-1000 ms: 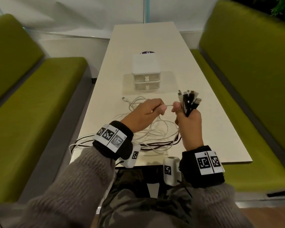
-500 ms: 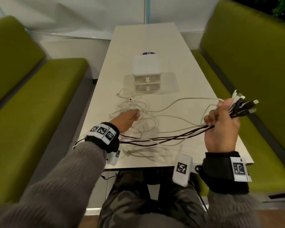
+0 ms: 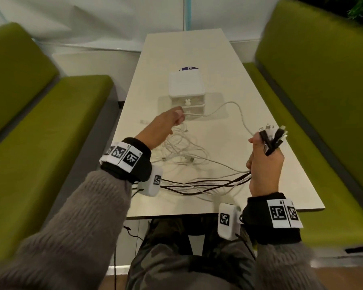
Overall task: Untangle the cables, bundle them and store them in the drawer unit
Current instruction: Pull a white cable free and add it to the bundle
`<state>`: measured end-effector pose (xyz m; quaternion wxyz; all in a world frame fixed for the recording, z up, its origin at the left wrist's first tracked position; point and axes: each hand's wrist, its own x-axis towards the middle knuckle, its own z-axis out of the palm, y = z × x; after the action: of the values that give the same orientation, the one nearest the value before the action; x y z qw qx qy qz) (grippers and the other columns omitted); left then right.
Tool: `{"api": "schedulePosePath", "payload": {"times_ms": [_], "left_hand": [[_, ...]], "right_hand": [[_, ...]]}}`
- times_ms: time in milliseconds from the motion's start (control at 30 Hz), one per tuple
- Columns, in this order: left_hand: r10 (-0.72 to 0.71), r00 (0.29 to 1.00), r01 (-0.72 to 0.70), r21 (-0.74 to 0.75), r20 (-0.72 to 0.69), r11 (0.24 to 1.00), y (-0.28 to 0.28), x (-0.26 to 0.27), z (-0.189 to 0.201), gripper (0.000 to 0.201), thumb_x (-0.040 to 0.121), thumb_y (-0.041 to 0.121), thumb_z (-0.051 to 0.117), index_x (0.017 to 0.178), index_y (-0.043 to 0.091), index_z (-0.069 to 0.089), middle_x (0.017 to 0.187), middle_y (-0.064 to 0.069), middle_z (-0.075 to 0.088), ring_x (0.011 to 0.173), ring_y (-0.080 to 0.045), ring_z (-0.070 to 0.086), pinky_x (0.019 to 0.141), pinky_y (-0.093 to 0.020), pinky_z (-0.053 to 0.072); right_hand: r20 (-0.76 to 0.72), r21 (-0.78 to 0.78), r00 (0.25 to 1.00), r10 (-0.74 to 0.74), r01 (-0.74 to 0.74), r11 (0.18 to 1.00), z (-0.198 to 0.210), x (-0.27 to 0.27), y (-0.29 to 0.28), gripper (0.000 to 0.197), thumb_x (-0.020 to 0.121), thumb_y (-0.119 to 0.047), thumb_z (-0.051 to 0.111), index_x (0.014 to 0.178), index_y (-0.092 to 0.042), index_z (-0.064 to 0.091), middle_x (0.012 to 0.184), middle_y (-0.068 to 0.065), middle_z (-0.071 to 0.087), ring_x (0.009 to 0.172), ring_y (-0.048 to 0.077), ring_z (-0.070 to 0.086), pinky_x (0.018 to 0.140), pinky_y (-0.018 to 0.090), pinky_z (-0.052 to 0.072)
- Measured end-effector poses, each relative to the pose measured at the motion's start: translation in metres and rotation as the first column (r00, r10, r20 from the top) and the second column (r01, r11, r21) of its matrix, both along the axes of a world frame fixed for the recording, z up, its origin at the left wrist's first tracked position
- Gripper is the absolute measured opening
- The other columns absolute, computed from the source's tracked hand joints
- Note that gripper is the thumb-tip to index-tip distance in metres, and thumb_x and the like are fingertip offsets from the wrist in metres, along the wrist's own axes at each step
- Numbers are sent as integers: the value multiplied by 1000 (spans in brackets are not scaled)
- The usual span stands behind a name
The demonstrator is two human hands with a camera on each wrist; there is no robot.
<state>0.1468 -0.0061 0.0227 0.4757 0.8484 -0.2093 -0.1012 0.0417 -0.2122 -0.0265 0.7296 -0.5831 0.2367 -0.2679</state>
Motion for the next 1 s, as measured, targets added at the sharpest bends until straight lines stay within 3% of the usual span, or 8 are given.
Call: {"api": "schedulePosePath", "payload": {"times_ms": [233,400,533,667,767,833,900,1000], "left_hand": [[-237,884,203,127,403,971,-32,-26,-19,31,92,38,28,71,21,44,70,-1,44,68,-14,40,68,-23,31],[-326,816,251,215,478,944,-45,-39,-25,29,94,40,27,76,23,43,71,12,36,71,-12,35,73,-26,30],[-352,848,269,250,396,930,-43,-41,-32,32,98,36,35,77,16,47,70,9,47,70,-4,37,67,-16,30],[-298,901,218,267,314,939,-17,-27,-43,29,95,38,34,73,20,42,66,7,42,66,-10,39,63,-26,29],[-247,934,142,367,259,919,1,-11,-51,26,97,40,33,75,29,40,74,10,40,77,-15,40,82,-35,35],[-204,955,83,470,213,879,2,-5,-49,23,100,34,31,85,23,44,84,9,43,90,-17,41,106,-49,21],[-173,967,51,525,185,850,0,1,-46,22,100,30,30,93,18,47,102,1,49,106,-21,43,111,-55,7],[-135,977,25,538,165,843,4,10,-45,19,100,27,30,87,19,42,100,0,47,107,-20,42,110,-56,12]], "right_hand": [[-43,-201,976,214,-218,955,7,6,28,23,92,-33,60,72,-23,65,45,-17,49,50,7,42,54,24,35],[-43,-73,946,320,-323,944,14,3,34,38,91,-39,60,64,-14,51,47,-5,39,42,10,35,45,26,32],[34,-21,969,243,-242,970,17,4,27,33,96,-24,55,66,-13,53,40,-11,37,36,4,32,42,21,29],[144,164,988,54,-77,983,22,0,9,29,100,-19,47,71,-14,50,50,-12,49,40,3,33,41,17,30],[196,210,980,-34,-8,978,22,-5,1,31,101,-18,44,71,-18,49,51,-13,46,43,3,32,42,17,30],[210,233,975,-73,22,972,22,-6,4,32,102,-17,43,70,-18,48,50,-13,44,43,3,30,42,17,29],[221,269,968,-117,54,962,25,-7,7,34,102,-17,42,68,-17,46,47,-14,39,42,3,29,42,17,28],[246,325,948,-202,116,939,30,-9,-1,36,101,-20,43,66,-17,43,44,-13,31,42,6,26,43,19,26]]}}
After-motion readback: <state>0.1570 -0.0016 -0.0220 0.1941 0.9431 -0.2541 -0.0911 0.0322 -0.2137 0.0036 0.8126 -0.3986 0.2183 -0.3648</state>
